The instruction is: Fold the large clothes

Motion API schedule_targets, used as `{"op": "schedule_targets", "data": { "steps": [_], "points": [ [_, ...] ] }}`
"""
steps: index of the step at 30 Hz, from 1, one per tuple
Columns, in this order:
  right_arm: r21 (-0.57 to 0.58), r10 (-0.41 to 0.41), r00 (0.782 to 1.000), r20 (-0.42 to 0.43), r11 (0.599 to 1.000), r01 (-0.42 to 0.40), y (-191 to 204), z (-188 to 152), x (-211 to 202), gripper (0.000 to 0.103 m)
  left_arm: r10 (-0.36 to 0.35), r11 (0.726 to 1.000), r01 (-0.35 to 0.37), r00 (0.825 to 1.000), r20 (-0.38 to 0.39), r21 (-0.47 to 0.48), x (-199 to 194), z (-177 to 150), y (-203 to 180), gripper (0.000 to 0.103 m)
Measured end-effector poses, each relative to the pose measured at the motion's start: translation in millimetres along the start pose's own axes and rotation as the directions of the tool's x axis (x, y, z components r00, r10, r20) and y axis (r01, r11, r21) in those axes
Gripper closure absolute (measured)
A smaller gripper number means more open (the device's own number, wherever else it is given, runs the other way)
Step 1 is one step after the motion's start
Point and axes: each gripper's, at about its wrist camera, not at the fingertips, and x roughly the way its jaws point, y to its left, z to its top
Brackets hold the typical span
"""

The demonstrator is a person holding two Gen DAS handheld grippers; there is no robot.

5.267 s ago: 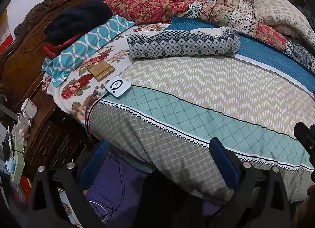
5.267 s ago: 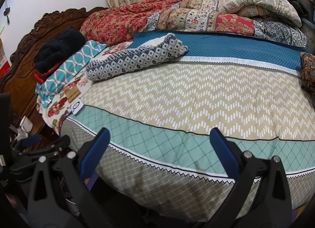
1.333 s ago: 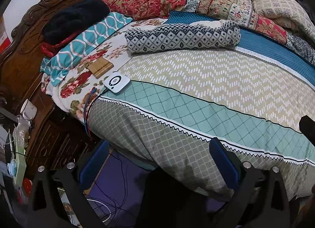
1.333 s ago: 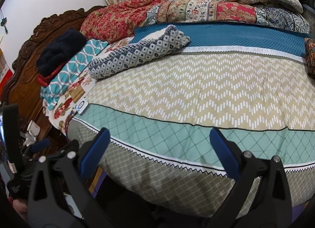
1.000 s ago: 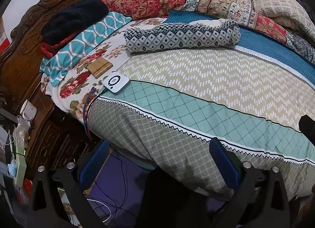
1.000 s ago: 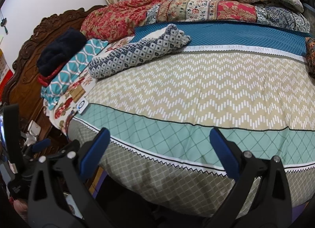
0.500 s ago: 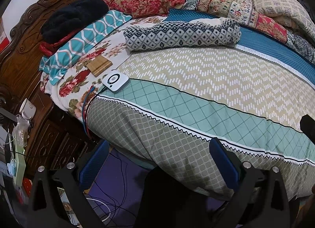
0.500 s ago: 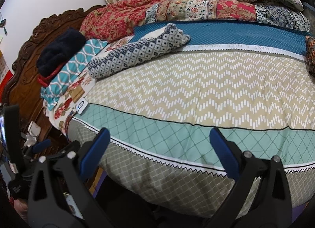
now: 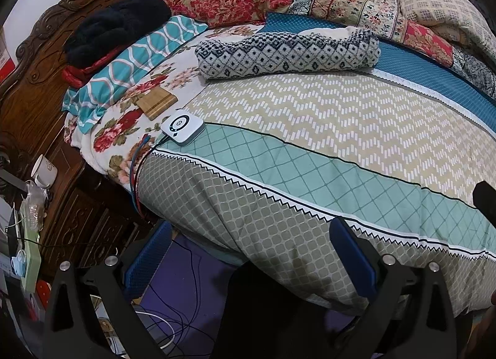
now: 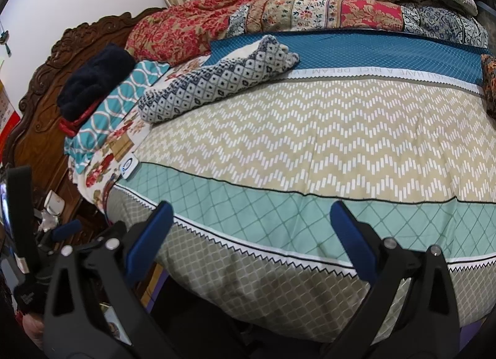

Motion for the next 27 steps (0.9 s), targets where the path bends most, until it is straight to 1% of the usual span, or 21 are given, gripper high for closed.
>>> {"op": "schedule_targets", "data": {
  "steps": [9, 16, 21, 27],
  "points": [
    [0.001, 0.0, 1.0, -0.001, 1.0, 0.0, 0.6, -1.1, 0.5, 0.006, 0.003, 1.0, -0.003, 1.0, 0.0, 0.0, -0.7, 0.2, -1.5, 0.098],
    [0.002, 0.0, 1.0, -0.001, 1.0, 0.0, 1.0, -1.6, 0.9, 0.006, 0.031, 0.999, -0.031, 0.999, 0.007, 0.03, 0.4, -1.9, -2.1, 0.098],
    [0.002, 0.0, 1.0, -0.001, 1.0, 0.0, 1.4, -1.9, 0.9, 0.006, 0.017, 0.999, -0.017, 1.0, 0.003, 0.027, -0.5, 0.9, -2.3, 0.098],
    [0.002, 0.0, 1.0, -0.002, 1.0, 0.0, 0.9, -1.6, 1.0, 0.006, 0.017, 1.0, -0.017, 1.0, 0.002, 0.018, 0.4, 1.7, -0.7, 0.098]
  ]
}}
